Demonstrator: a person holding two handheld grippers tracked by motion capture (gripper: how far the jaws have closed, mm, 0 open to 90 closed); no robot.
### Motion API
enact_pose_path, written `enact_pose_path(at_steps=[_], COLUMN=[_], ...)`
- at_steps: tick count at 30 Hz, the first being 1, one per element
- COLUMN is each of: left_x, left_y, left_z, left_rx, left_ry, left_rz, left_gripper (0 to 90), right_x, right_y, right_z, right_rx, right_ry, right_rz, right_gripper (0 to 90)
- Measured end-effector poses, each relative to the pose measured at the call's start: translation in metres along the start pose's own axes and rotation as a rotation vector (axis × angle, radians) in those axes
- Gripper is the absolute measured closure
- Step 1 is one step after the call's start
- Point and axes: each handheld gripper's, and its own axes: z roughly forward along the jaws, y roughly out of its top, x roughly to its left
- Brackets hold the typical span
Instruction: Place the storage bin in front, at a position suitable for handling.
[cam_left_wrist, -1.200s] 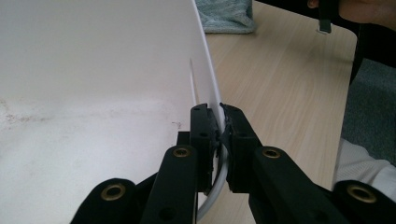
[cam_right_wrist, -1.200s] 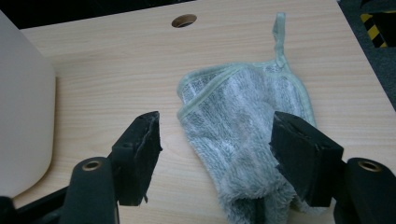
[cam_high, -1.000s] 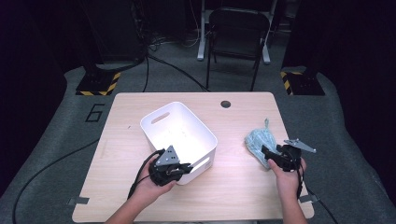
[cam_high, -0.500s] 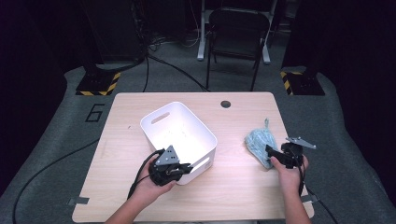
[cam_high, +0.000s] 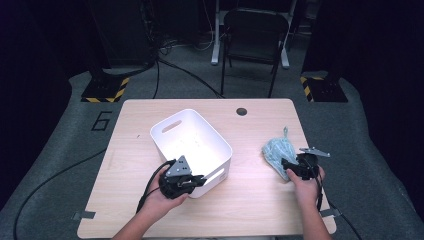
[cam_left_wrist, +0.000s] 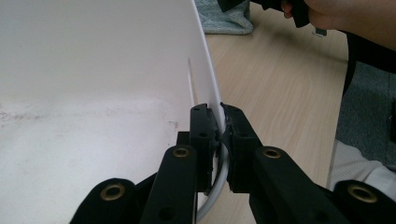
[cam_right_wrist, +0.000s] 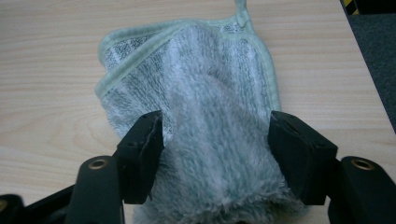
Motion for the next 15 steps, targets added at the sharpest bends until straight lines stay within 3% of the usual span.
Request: enact_pose_path(at_steps=[2,3,5,8,15], left_x=[0.0,0.0,0.0,0.0,0.0], left_y=[0.0,0.0,0.0,0.0,0.0], left_z=[0.0,0.0,0.0,0.0,0.0], left_rx=[0.001,0.002,0.001,0.002,0.001], left_ry=[0.002,0.003,-0.002,-0.003,-0.002], left_rz=[0.0,0.001,-0.001,-0.003,-0.005], left_gripper=[83.2,83.2,83.2,83.2,83.1], right_x=[-0.003,-0.003,-0.005,-0.007,-0.005], right_y=[-0.005,-0.005,-0.007,-0.007,-0.006], right_z=[0.002,0.002,0.002,-0.002,-0.012], right_rx=[0.013,0.013,0.014,0.014,0.014], right_ry=[-0.007,-0.007,0.008,0.019,0.029], right_rz=[-0.01,-0.01,0.026,0.024,0.055], right_gripper=[47.2,47.2,53.4,62.4,67.3])
